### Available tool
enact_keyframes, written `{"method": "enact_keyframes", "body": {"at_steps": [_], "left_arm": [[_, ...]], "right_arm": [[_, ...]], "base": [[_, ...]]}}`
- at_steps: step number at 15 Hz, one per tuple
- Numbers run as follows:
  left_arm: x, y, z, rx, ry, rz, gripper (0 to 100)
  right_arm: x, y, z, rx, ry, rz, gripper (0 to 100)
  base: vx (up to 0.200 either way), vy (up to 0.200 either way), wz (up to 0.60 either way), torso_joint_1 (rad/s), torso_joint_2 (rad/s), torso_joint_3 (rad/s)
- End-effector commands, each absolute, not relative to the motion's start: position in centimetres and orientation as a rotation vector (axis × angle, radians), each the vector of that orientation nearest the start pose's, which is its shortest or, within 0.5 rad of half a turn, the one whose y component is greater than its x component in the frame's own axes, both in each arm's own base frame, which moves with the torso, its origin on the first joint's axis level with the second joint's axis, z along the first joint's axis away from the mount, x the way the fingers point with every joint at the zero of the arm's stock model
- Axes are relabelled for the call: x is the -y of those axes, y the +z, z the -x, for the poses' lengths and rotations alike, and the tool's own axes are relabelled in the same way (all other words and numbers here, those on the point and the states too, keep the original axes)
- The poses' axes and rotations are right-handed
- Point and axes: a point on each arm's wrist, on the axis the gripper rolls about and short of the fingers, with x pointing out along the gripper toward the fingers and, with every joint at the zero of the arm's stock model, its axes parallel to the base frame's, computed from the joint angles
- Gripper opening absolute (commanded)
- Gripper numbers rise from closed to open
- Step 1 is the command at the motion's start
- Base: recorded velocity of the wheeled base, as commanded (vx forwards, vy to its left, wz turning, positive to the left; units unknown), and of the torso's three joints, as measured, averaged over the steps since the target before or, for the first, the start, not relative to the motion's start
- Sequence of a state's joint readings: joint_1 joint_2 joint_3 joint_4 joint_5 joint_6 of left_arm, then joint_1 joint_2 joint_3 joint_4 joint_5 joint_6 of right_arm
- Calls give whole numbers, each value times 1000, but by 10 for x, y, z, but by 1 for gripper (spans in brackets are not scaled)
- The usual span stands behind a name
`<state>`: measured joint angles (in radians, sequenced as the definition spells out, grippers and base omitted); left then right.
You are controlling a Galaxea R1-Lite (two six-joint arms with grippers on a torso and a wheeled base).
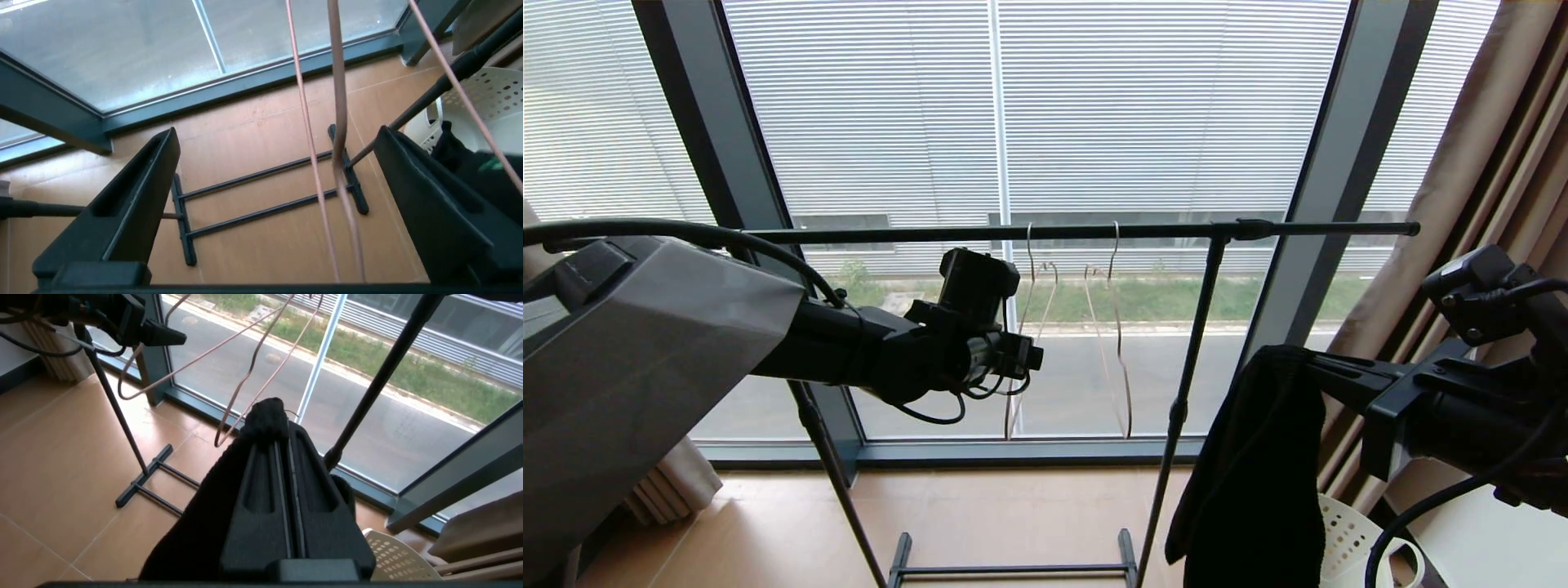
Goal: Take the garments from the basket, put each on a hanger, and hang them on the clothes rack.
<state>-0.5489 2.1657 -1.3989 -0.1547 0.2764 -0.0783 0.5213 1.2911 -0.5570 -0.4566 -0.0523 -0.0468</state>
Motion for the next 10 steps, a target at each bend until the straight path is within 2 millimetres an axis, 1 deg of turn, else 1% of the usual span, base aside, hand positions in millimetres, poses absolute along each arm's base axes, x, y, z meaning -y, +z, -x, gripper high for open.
{"method": "enact_keyframes", "body": {"at_steps": [1, 3, 5, 6, 10], "left_arm": [[223, 116, -377, -576, -242, -172, 100], [226, 114, -381, -572, -242, -170, 100], [227, 108, -386, -577, -239, -172, 100], [228, 108, -386, -577, -239, -172, 0], [228, 109, -386, -574, -237, -160, 0]], "right_arm": [[-97, 199, -171, -258, 473, 126, 0], [-97, 199, -170, -259, 473, 126, 0], [-97, 199, -171, -258, 473, 126, 0], [-97, 199, -171, -258, 473, 126, 0], [-97, 199, -171, -258, 473, 126, 0]], "base": [[0, 0, 0, 0, 0, 0], [0, 0, 0, 0, 0, 0], [0, 0, 0, 0, 0, 0], [0, 0, 0, 0, 0, 0], [0, 0, 0, 0, 0, 0]]}}
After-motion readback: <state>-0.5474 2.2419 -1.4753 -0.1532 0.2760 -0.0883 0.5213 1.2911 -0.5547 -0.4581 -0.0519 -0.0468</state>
